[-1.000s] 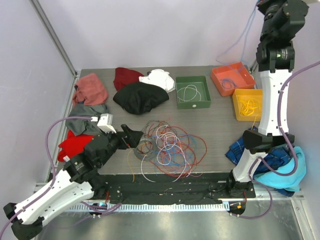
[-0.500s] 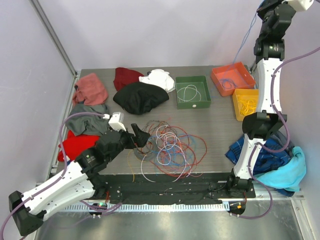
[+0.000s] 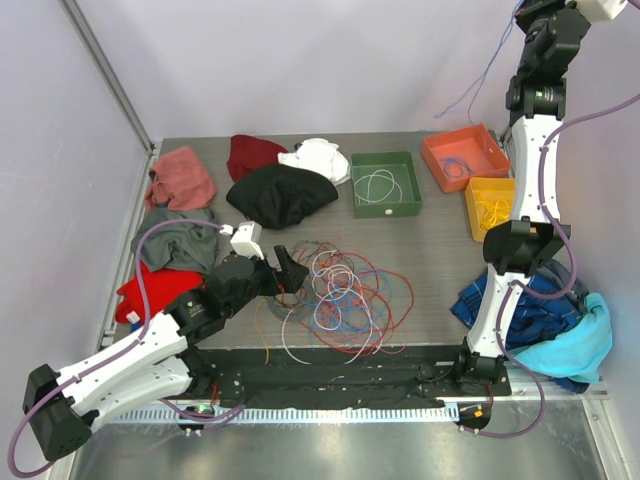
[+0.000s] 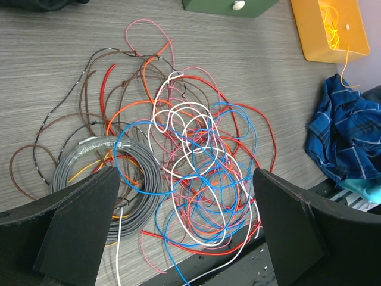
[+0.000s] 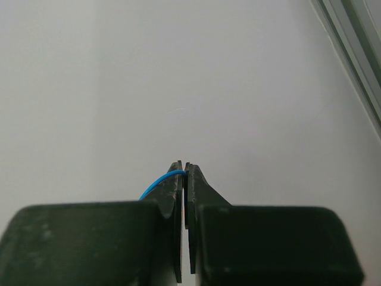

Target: Untangle the cables

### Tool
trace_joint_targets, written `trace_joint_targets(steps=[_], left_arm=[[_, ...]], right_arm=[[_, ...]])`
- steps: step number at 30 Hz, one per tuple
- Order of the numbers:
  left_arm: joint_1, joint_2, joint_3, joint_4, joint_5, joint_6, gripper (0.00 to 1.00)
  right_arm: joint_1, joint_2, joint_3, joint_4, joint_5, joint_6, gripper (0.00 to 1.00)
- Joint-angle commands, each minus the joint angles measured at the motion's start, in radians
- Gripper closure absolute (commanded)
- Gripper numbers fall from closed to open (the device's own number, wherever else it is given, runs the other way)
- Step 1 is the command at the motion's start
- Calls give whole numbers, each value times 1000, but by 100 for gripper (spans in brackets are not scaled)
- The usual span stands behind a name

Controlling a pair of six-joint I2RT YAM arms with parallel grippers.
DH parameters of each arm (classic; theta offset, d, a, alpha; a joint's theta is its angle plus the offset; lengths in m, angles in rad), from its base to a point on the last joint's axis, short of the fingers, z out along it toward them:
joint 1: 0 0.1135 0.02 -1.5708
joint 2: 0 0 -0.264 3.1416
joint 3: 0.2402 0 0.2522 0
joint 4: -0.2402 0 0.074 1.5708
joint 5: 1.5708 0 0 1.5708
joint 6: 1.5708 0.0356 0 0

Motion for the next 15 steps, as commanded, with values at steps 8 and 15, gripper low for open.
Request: trace_joint_targets(steps=[8, 15], left_arm=[[1, 25, 13, 80, 16, 8, 0], [1, 34, 7, 84, 22, 8, 0]], right_arm=[[-23, 26, 87, 213, -27, 140, 99], [-29, 15, 131, 309, -49, 232, 99]])
